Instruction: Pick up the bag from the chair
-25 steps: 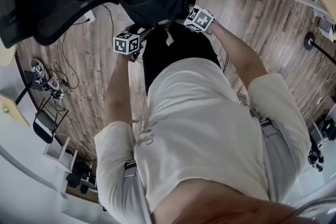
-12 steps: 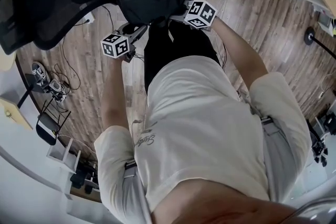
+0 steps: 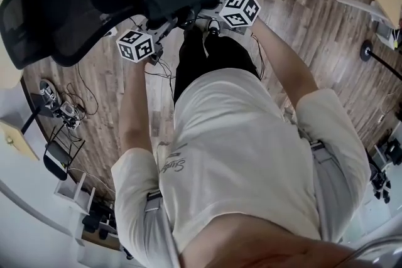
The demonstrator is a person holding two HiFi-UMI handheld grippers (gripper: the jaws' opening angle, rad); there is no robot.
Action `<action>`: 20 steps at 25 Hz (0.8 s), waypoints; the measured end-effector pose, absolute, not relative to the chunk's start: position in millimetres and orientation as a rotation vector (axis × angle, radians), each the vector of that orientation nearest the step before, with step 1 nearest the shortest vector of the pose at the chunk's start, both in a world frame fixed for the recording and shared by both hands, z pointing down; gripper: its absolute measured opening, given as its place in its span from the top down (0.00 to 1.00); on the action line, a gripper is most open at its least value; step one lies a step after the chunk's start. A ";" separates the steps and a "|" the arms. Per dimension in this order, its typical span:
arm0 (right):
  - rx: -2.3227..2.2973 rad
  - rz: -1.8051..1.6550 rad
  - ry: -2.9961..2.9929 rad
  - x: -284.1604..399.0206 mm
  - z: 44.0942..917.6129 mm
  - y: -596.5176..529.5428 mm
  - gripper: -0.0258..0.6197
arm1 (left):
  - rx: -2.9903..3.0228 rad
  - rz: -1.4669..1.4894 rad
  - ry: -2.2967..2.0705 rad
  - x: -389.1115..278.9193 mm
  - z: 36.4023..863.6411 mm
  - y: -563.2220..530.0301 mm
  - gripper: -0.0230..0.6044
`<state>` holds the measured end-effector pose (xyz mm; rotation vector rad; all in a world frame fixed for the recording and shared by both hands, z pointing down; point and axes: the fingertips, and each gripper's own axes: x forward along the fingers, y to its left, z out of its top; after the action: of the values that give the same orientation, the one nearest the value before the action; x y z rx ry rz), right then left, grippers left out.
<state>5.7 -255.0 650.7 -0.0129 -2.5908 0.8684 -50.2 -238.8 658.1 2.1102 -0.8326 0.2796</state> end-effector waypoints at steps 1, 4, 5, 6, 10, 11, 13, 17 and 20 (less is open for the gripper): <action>0.002 0.872 -2.596 1.4 646.0 -261.4 0.89 | 2.117 0.264 -0.829 -53.6 653.3 -244.2 0.74; 0.023 0.856 -2.592 -11.6 633.3 -270.5 0.89 | 2.125 0.228 -0.803 -65.7 638.7 -250.7 0.80; 0.032 0.850 -2.586 -14.0 629.9 -273.1 0.89 | 2.123 0.213 -0.790 -68.2 634.0 -252.3 0.82; 0.044 0.840 -2.579 -15.2 626.6 -278.5 0.89 | 2.125 0.196 -0.779 -69.8 629.7 -256.5 0.84; 0.096 0.798 -2.551 -15.6 614.0 -309.1 0.89 | 2.169 0.146 -0.754 -71.6 613.9 -282.6 0.87; 0.099 0.798 -2.547 -16.0 610.6 -312.1 0.90 | 2.182 0.142 -0.744 -72.5 609.5 -285.2 0.87; 0.100 0.804 -2.552 -17.2 601.7 -315.0 0.91 | 2.213 0.132 -0.719 -75.3 597.7 -288.8 0.87; 0.144 0.786 -2.630 -16.8 566.8 -330.7 0.92 | 2.289 0.094 -0.699 -81.1 565.0 -310.7 0.87; 0.190 0.747 -2.664 -18.2 544.4 -341.9 0.92 | 2.326 0.050 -0.692 -83.7 540.6 -324.1 0.87</action>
<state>-18.2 -341.9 544.4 0.1901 -2.6643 0.7466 -83.7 -324.1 540.6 2.3264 -0.6921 0.0499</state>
